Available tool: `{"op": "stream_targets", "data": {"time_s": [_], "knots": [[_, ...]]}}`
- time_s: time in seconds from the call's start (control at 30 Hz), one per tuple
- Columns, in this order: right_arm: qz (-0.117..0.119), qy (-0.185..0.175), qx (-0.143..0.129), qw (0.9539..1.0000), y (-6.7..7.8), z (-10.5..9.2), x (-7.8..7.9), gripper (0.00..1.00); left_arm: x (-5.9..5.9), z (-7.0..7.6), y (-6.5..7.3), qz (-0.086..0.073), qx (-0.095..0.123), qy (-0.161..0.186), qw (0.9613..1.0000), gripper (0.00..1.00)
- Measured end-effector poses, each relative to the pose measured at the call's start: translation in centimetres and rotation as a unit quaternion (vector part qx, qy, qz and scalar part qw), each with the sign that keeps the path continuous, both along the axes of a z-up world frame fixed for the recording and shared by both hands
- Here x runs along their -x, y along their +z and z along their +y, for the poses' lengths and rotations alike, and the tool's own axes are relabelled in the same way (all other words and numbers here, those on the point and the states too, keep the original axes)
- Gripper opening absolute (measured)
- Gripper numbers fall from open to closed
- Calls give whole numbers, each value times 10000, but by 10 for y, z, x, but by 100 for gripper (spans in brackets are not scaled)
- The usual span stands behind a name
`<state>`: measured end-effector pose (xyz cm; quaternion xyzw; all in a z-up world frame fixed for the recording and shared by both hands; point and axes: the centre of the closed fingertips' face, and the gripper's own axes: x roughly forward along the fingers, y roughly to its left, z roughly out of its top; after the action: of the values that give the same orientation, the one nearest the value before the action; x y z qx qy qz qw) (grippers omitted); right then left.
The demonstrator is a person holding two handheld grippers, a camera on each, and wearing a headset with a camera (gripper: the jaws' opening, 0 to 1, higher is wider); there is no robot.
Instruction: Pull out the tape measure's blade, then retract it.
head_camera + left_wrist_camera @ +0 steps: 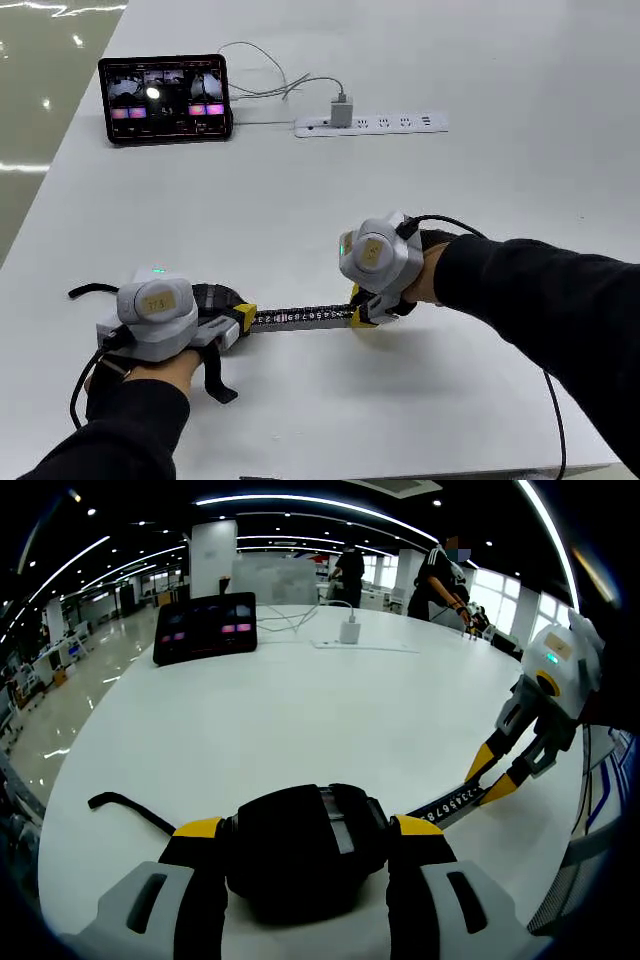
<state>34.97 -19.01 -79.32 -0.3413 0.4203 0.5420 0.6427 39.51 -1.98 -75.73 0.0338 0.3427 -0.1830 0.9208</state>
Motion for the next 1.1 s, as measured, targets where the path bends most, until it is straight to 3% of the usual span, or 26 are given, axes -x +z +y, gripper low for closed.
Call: {"op": "stream_targets", "data": {"time_s": [1.1], "knots": [[2,-69,-61,10000,-2,17,-3,10,-1,0,-2,44,10,-28,10000,60]]}}
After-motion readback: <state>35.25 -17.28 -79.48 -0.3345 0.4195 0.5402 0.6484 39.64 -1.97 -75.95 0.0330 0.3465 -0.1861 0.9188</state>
